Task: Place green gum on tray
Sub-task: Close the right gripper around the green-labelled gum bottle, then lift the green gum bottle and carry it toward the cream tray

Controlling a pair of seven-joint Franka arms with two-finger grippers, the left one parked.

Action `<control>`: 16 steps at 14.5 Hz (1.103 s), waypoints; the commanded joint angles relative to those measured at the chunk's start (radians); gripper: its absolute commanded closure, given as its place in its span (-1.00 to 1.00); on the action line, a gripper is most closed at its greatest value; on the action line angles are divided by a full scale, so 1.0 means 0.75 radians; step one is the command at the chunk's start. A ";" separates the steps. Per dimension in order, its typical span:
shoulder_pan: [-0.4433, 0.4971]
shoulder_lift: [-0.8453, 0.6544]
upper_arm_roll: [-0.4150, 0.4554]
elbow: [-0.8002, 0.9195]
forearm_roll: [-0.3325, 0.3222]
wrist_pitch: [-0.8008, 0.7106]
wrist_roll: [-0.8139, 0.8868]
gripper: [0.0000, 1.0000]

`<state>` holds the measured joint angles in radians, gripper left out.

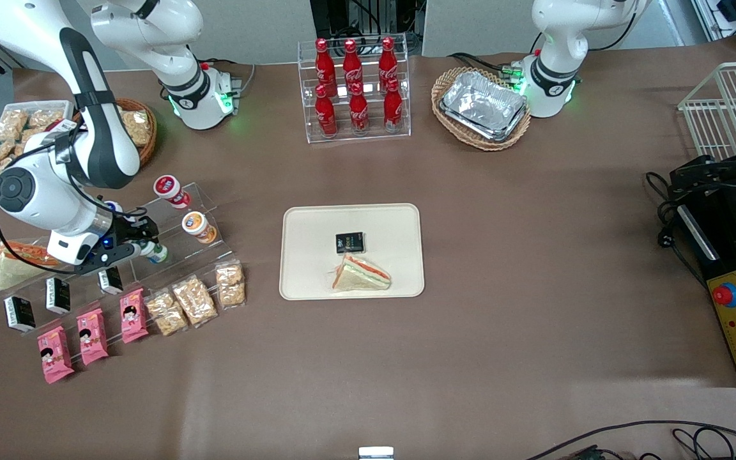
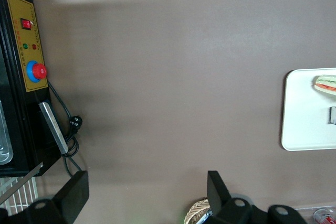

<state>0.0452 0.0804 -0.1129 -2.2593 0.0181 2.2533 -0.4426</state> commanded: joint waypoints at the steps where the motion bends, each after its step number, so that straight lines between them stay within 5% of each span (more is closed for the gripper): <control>1: -0.003 -0.027 0.001 -0.007 0.025 0.013 -0.038 0.43; 13: 0.005 -0.042 -0.015 0.770 0.031 -0.897 -0.075 0.46; 16: 0.038 -0.046 0.038 0.832 0.088 -1.000 0.133 0.46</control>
<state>0.0476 0.0255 -0.1171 -1.7036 0.0336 1.5767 -0.4693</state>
